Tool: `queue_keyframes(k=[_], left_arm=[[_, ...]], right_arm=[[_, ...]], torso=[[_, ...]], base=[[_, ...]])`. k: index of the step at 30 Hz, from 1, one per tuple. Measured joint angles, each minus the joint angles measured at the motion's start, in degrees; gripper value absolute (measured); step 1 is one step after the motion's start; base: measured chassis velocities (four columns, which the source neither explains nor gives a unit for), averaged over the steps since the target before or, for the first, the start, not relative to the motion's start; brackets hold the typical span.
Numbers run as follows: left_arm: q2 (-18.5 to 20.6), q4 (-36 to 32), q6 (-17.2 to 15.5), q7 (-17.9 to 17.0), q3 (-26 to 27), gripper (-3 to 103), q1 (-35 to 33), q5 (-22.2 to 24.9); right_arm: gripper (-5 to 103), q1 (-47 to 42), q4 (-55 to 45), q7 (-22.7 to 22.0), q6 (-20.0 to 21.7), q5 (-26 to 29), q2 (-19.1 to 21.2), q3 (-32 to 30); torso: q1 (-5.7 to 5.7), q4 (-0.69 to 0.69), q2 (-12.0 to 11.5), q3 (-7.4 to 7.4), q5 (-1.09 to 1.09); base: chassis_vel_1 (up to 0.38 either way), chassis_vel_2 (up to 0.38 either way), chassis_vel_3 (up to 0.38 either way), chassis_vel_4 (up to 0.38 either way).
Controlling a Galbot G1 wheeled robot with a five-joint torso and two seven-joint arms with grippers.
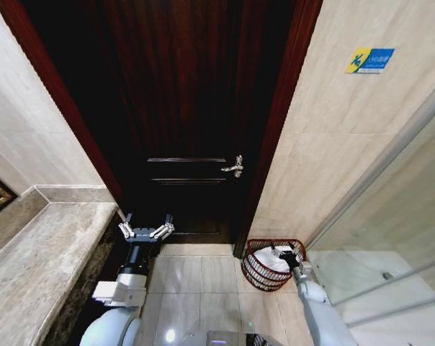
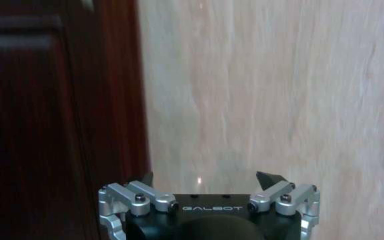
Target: Discard the used towel into the hamper.
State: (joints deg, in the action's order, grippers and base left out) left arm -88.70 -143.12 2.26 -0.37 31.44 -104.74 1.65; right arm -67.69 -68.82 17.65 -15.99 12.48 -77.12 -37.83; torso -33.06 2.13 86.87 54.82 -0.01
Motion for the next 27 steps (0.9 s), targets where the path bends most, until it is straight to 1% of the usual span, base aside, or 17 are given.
queue_keyframes(k=[1, 2, 3, 5, 6, 7, 10, 11, 14, 15, 17, 19, 21, 27], left_arm=[[0.0, 0.0, 0.0, 0.01, 0.0, 100, 0.0, 0.0], [0.0, 0.0, 0.0, 0.01, 0.0, 100, 0.0, 0.0], [0.0, 0.0, 0.0, -0.01, 0.0, 100, 0.0, 0.0], [0.0, 0.0, 0.0, 0.01, 0.0, 100, 0.0, 0.0], [0.0, 0.0, 0.0, 0.0, 0.0, 100, 0.0, 0.0], [0.0, 0.0, 0.0, 0.0, 0.0, 100, 0.0, 0.0], [-0.01, 0.0, 0.0, 0.0, 0.0, 100, 0.0, 0.0], [-0.01, 0.0, 0.0, 0.0, 0.0, 100, 0.0, 0.0], [0.0, 0.0, 0.0, 0.0, 0.0, 100, 0.0, 0.0], [0.0, 0.0, 0.0, 0.0, 0.0, 100, 0.0, 0.0], [-0.01, 0.0, 0.0, 0.0, 0.0, 100, 0.0, 0.0], [0.0, 0.0, 0.0, 0.0, 0.0, 100, 0.0, 0.0], [-0.01, 0.0, 0.0, 0.0, 0.0, 100, 0.0, 0.0], [-0.01, 0.0, 0.0, 0.0, 0.0, 100, 0.0, 0.0]], right_arm=[[100, -2.49, -4.42, -1.01, 1.19, 0.54, -0.14, -0.05], [100, -2.49, -4.42, -1.01, 1.19, 0.54, -0.14, -0.05], [100, -5.45, -9.46, -2.08, 2.4, 0.38, -0.37, -0.62], [100, -9.14, -16.37, -3.09, 3.25, -0.12, -0.77, -1.92], [100, -10.58, -18.93, -3.74, 3.63, 0.18, -0.89, -2.21], [100, -10.58, -18.93, -3.74, 3.63, 0.18, -0.89, -2.21], [100, -14.97, -27.43, -5.26, 4.83, 3.09, -1.51, -3.18], [100, -14.97, -27.43, -5.26, 4.83, 3.09, -1.51, -3.18], [100, -19.6, -34.92, -5.18, 5.45, 5.41, -2.24, -3.79], [100, -19.6, -34.92, -5.18, 5.45, 5.41, -2.24, -3.79], [100, -22.54, -39.46, -5.26, 5.37, 6.02, -3.41, -3.79], [100, -23.71, -41.04, -5.27, 5.31, 5.83, -3.95, -3.67], [100, -26.09, -43.65, -5.1, 4.25, 4.17, -4.98, -3.31], [100, -29.19, -47.62, -5.18, 2.45, 3.17, -6.09, -2.87]], torso=[[0.0, 0.0, 0.0, 0.0, 0.0], [0.0, 0.0, 0.0, 0.0, 0.0], [0.0, -0.01, 0.0, 0.0, 0.01], [0.0, -0.02, 0.0, -0.01, -0.02], [0.0, -0.02, 0.0, 0.0, -0.01], [0.0, -0.02, 0.0, 0.0, -0.01], [0.0, -0.01, 0.0, 0.0, 0.0], [0.0, -0.01, 0.0, 0.0, 0.0], [0.0, -0.01, 0.0, 0.0, 0.0], [0.0, -0.01, 0.0, 0.0, 0.0], [0.0, -0.01, 0.01, 0.0, 0.0], [0.0, -0.01, 0.01, 0.0, 0.01], [0.0, -0.01, 0.0, 0.0, 0.01], [-0.01, -0.01, 0.0, 0.0, 0.0]], base=[[0.0, 0.0, 0.0, 0.0], [0.0, 0.0, 0.0, 0.0], [0.0, 0.0, 0.0, 0.0], [0.0, 0.0, 0.0, 0.0], [0.0, 0.0, 0.0, 0.0], [0.0, 0.0, 0.0, 0.0], [0.0, 0.0, 0.0, 0.0], [0.0, 0.0, 0.0, 0.0], [0.0, 0.0, 0.0, 0.0], [0.0, 0.0, 0.0, 0.0], [0.0, 0.0, 0.0, 0.0], [0.0, 0.0, 0.0, 0.0], [0.0, 0.0, 0.0, 0.0], [0.0, 0.0, 0.0, 0.0]])
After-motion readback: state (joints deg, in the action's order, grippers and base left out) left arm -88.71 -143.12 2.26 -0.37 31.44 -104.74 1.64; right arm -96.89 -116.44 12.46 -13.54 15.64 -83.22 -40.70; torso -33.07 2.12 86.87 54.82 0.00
